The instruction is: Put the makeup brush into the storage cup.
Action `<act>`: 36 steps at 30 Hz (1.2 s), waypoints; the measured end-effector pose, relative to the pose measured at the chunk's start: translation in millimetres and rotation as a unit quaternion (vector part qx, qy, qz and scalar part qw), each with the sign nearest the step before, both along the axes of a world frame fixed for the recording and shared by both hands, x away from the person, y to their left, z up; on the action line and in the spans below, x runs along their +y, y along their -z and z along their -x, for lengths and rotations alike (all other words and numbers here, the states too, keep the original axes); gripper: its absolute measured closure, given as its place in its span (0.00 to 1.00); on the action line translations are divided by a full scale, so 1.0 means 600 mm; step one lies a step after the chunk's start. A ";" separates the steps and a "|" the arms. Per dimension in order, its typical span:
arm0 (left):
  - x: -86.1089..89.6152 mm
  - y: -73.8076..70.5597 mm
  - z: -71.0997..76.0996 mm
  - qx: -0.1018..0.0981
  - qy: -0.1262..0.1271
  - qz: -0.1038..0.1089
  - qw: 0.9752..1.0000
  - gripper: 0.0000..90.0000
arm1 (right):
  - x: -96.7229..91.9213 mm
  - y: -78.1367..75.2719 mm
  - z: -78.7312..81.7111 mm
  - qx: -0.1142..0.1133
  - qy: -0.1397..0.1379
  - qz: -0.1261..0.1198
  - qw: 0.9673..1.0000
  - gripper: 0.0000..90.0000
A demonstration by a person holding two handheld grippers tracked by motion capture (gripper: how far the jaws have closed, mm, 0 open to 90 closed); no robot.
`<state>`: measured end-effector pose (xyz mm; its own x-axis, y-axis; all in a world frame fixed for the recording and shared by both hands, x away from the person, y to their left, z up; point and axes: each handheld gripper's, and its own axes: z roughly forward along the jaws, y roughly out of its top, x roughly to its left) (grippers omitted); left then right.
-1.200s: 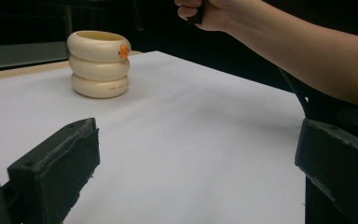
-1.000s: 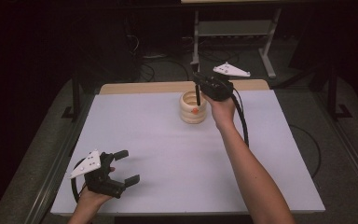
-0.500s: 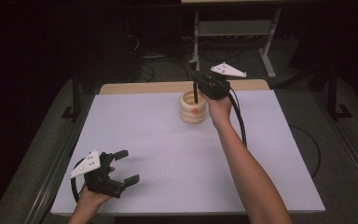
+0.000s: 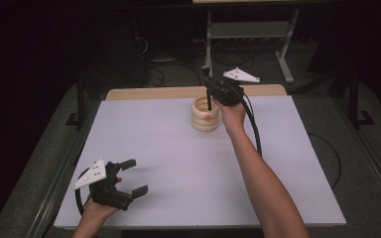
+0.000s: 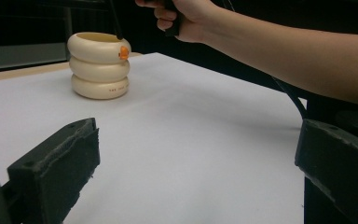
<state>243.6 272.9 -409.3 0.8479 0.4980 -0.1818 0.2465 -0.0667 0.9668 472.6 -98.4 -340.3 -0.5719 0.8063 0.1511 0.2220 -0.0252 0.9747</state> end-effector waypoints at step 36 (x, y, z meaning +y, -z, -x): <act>0.000 -0.001 0.000 -0.005 0.003 -0.002 1.000 0.00 | 0.020 0.045 -0.014 0.037 -0.011 0.057 0.998 0.85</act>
